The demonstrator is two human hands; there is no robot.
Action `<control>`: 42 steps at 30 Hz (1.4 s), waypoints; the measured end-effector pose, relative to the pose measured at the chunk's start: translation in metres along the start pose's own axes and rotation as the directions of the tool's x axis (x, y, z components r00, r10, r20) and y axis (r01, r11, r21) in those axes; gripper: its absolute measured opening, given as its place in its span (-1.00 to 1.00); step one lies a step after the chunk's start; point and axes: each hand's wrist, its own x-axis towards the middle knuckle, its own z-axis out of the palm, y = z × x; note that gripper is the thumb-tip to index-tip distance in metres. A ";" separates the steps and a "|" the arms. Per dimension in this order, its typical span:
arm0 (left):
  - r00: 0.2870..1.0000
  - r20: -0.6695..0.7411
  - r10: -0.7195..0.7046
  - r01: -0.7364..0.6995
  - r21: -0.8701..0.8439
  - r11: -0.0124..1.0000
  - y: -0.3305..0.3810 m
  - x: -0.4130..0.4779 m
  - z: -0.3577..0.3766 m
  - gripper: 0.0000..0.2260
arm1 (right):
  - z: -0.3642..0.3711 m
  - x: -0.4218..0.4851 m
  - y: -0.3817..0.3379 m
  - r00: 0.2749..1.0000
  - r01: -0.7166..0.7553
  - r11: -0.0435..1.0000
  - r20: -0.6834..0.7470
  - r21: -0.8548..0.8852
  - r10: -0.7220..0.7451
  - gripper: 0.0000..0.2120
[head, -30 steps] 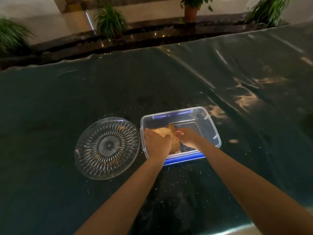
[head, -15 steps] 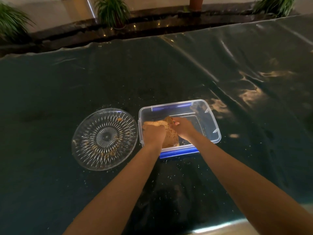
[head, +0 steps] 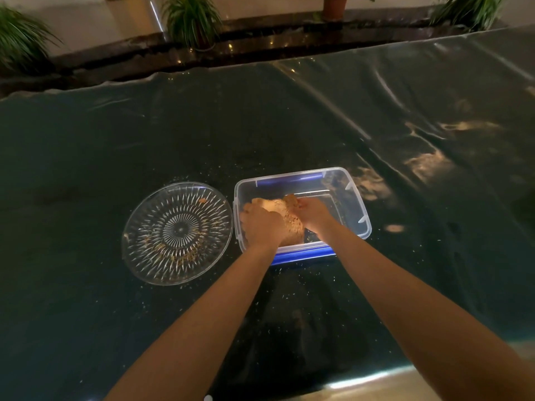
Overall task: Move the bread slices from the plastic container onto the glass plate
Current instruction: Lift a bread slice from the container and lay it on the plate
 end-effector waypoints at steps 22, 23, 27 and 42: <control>0.964 0.057 0.260 -0.178 -0.587 0.790 0.058 -0.002 -0.074 -0.63 | -0.088 -0.029 -0.083 0.980 0.164 0.880 0.032 0.445 -0.199 -0.68; 0.964 0.047 0.264 -0.182 -0.607 0.774 0.060 0.000 -0.080 -0.62 | -0.087 -0.030 -0.090 0.977 0.174 0.871 0.031 0.460 -0.212 -0.67; 0.949 0.017 0.314 -0.225 -0.661 0.716 0.059 0.007 -0.106 -0.66 | -0.080 -0.035 -0.119 0.972 0.190 0.845 0.027 0.499 -0.234 -0.67; 0.971 0.053 0.231 -0.128 -0.704 0.698 0.010 0.059 -0.212 -0.62 | 0.022 -0.039 -0.202 0.968 0.229 0.818 -0.031 0.528 -0.251 -0.66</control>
